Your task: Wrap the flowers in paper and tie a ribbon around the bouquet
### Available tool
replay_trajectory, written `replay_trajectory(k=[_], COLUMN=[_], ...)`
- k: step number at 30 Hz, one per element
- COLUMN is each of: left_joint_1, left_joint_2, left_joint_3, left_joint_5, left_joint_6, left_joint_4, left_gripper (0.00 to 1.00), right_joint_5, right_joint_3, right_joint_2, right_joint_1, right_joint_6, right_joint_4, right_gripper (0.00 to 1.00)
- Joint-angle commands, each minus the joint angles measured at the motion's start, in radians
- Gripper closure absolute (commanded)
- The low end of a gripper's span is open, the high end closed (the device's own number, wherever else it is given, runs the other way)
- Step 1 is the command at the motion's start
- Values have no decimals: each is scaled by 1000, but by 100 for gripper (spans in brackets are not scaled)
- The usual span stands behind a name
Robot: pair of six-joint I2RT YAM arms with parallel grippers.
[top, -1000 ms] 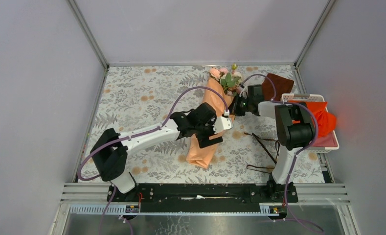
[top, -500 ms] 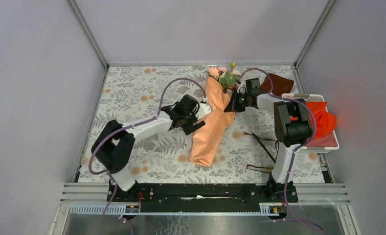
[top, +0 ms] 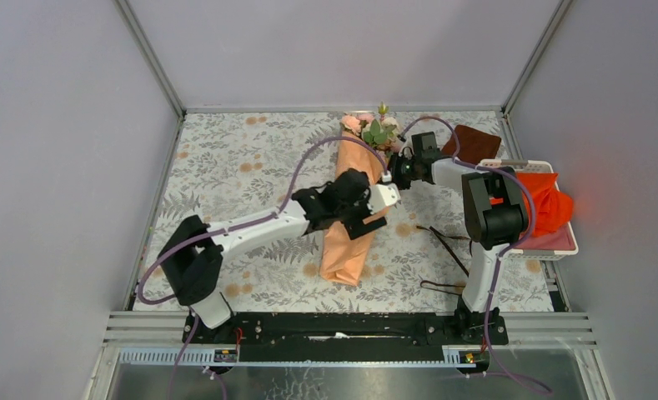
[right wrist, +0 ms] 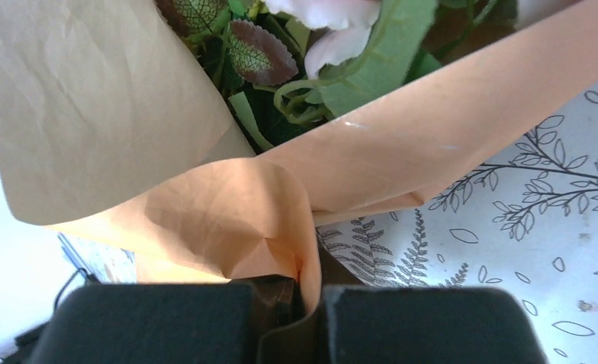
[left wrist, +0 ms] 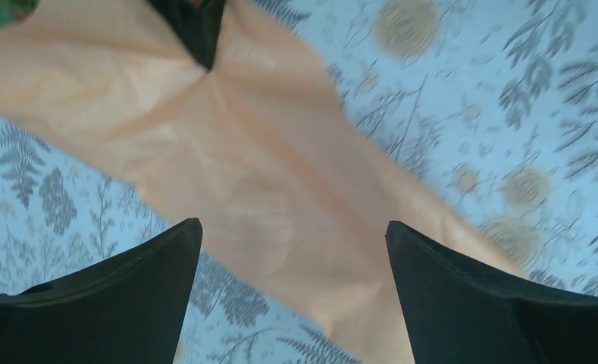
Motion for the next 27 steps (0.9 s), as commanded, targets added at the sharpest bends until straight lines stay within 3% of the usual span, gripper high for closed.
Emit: replay_trajectory(k=[1, 10, 21, 23, 27], left_joint_1=[-71, -78, -79, -79, -80], left_joint_2=[92, 248, 349, 338, 304], left_joint_3=[76, 122, 153, 130, 93], left_joint_5=[-96, -267, -337, -339, -335], left_joint_6=[-65, -64, -14, -5, 2], left_joint_4=[47, 163, 249, 262, 296], left_gripper=[1, 2, 2, 11, 44], right_joint_5=[-1, 53, 69, 73, 82], right_joint_3=[-27, -78, -76, -75, -69], right_joint_2=[-60, -144, -155, -156, -155], right_joint_1=[10, 28, 32, 33, 32], right_joint_6=[165, 265, 290, 283, 264], right_joint_4=[106, 156, 153, 145, 124], right_gripper=[100, 100, 100, 100, 100])
